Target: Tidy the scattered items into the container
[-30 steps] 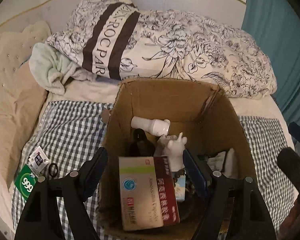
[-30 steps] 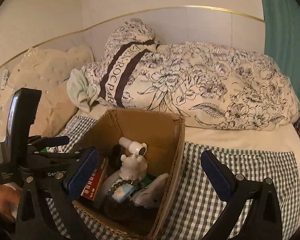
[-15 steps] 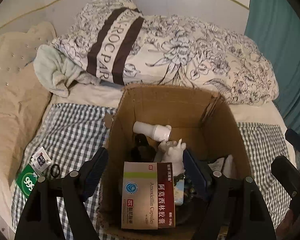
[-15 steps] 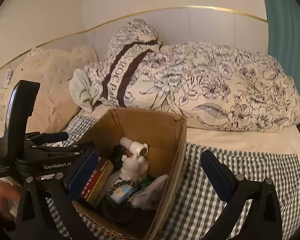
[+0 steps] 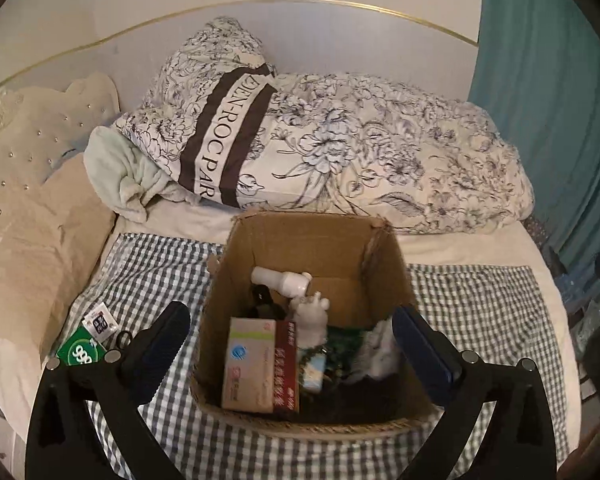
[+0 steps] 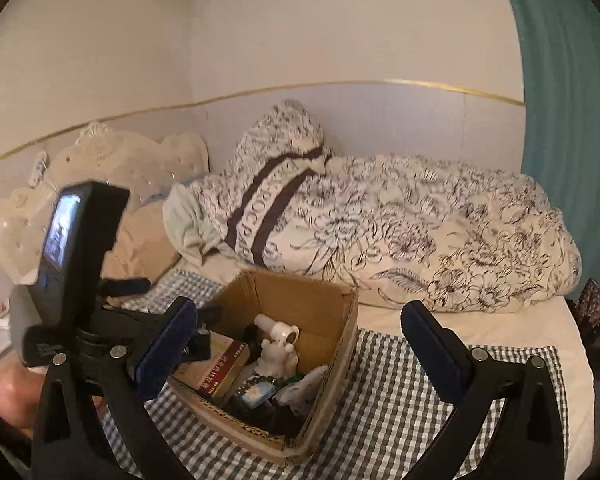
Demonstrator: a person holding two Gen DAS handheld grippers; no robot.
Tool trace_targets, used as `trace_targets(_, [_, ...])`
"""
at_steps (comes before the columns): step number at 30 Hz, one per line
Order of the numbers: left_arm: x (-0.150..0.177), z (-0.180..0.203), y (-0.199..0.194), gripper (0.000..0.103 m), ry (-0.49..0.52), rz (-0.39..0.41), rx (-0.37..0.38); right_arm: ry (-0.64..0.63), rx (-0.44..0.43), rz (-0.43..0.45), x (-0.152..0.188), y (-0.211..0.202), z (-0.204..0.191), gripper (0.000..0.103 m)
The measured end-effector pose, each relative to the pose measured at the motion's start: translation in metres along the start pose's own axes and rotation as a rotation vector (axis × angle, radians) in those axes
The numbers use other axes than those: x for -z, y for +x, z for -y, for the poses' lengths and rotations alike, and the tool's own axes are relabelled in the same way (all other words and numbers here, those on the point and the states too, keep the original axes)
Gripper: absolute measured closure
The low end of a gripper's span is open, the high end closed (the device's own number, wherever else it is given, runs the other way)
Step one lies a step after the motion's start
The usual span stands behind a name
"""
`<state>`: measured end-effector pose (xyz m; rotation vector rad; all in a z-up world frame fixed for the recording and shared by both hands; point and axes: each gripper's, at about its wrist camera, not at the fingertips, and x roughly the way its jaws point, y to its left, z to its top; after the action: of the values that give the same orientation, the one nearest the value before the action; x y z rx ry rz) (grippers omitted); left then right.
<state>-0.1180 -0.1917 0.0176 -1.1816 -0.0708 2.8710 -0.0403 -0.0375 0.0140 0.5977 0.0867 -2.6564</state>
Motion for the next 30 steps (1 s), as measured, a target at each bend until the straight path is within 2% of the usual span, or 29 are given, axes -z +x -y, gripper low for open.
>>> trace_targets(7, [0.004, 0.019, -0.042, 0.000, 0.007, 0.081, 0.002, 0.009, 0.034, 0.062, -0.006, -0.050, 0.009, 0.000])
trace_targets(10, [0.011, 0.029, -0.061, 0.000, 0.008, 0.139, -0.024, 0.010, 0.049, 0.075, -0.006, -0.066, 0.015, 0.000])
trace_targets(13, [0.020, 0.040, -0.073, 0.000, 0.000, 0.160, -0.005, 0.013, 0.069, 0.087, -0.004, -0.080, 0.024, 0.000])
trace_targets(20, [0.032, 0.080, -0.086, 0.000, 0.051, 0.212, 0.000, 0.024, 0.131, 0.105, 0.009, -0.111, 0.051, 0.000])
trace_targets(25, [0.039, 0.112, -0.091, 0.000, 0.097, 0.244, 0.023, 0.055, 0.192, 0.084, 0.024, -0.124, 0.080, 0.000])
trace_targets(30, [0.055, 0.144, -0.081, 0.000, 0.113, 0.252, 0.030, 0.084, 0.267, 0.064, 0.040, -0.136, 0.111, 0.000])
